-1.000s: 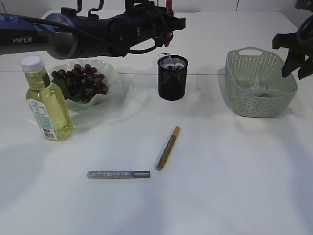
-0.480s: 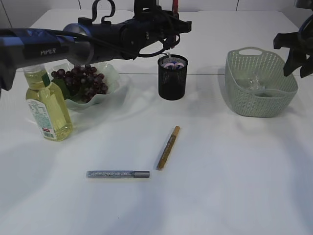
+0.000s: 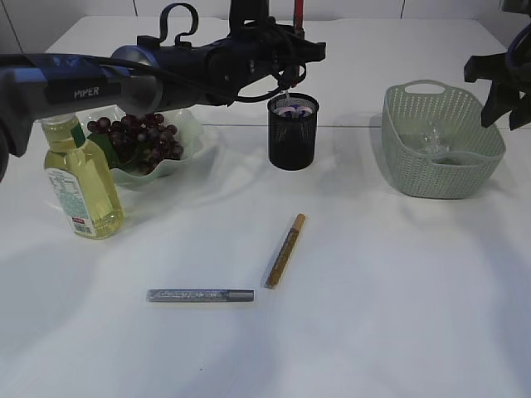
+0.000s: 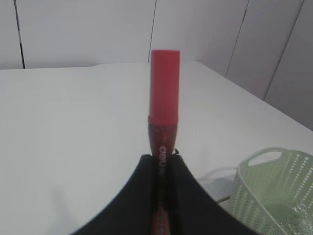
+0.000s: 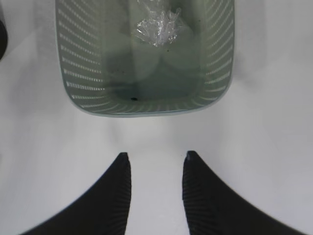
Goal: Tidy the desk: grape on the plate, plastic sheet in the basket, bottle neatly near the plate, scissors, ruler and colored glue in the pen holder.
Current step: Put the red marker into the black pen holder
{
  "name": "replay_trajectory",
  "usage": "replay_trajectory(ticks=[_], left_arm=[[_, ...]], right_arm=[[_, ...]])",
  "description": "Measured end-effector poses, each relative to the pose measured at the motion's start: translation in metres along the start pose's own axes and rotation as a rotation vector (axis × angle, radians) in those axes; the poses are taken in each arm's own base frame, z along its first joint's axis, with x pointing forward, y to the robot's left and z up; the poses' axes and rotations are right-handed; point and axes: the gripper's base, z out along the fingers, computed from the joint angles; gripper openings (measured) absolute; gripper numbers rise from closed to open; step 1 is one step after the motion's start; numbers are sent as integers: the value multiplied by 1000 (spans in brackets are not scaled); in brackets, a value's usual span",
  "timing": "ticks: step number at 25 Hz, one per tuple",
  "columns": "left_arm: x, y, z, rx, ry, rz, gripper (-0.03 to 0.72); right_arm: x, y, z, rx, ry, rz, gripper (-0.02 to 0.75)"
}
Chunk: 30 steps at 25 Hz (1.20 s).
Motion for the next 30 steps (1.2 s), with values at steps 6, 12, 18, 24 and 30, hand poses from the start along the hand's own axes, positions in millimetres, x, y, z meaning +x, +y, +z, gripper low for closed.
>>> replay_trajectory(ticks=[6,12,18,24,30], left_arm=[[1,0,0,0,11,0,27],[4,0,0,0,53,0,28],[3,0,-1,1,54,0,29],[3,0,-1,1,54,0,32],[3,0,-1,2,54,4,43]], right_arm=[[0,0,0,1,-5,-1,296],[0,0,0,1,-5,-1,296],[-1,0,0,1,-6,-1,296],[-1,0,0,0,-11,-1,296],[-1,0,0,0,-11,-1,296]])
